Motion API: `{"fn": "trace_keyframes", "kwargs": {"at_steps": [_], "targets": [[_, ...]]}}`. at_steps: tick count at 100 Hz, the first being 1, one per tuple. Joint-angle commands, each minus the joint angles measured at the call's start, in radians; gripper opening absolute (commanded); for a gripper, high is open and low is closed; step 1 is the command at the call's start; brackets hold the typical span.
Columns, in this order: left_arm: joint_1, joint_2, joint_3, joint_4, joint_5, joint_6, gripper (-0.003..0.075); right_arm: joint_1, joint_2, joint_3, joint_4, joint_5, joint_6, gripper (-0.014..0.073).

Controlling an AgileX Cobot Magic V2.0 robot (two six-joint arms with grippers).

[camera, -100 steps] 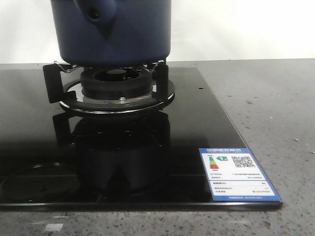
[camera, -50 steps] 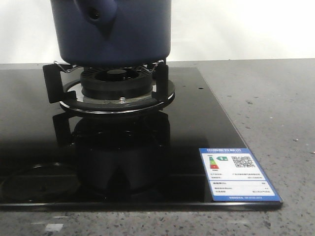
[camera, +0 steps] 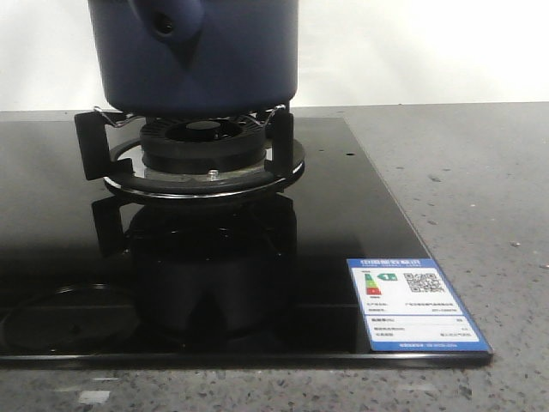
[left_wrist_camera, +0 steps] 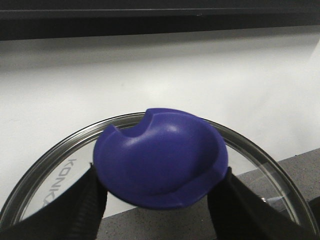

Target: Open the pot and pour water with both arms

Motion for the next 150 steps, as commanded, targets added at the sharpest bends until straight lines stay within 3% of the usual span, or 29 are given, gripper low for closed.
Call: {"fn": "trace_keyframes", "kwargs": {"at_steps": [1, 26, 38, 62, 73, 93, 116, 135, 150], "targets": [[0.004, -0.042, -0.039, -0.08, 0.011, -0.01, 0.0315, 0.0, -0.061, -0.027, -0.013, -0.085, -0.002, -0.0045], [0.004, -0.042, -0.039, -0.082, 0.021, -0.01, 0.0315, 0.0, -0.061, -0.027, -0.013, -0.08, -0.002, -0.0045], [0.004, -0.042, -0.039, -0.084, 0.051, -0.01, 0.0315, -0.002, -0.07, -0.037, -0.009, 0.003, -0.002, -0.0045], [0.0, -0.042, -0.039, -0.101, 0.13, -0.01, 0.0315, -0.024, -0.165, -0.171, 0.115, 0.468, -0.002, -0.0045], [0.0, -0.042, -0.039, -0.124, 0.189, -0.01, 0.0315, -0.08, -0.216, -0.27, 0.198, 0.782, -0.002, -0.0043], [-0.004, -0.042, -0.039, -0.151, 0.287, -0.01, 0.0315, -0.314, -0.246, -0.451, 0.268, 1.454, 0.062, -0.0043], [-0.103, -0.042, -0.039, -0.163, 0.293, 0.006, 0.0315, -0.602, -0.218, -0.463, 0.253, 1.963, 0.115, -0.0043], [-0.204, -0.042, -0.039, -0.163, 0.248, 0.029, 0.0315, -0.743, -0.124, -0.461, 0.216, 2.231, 0.115, -0.0043], [-0.263, -0.035, -0.039, -0.161, 0.237, 0.035, 0.0315, -0.761, -0.062, -0.455, 0.13, 2.29, 0.115, -0.0043]]}}
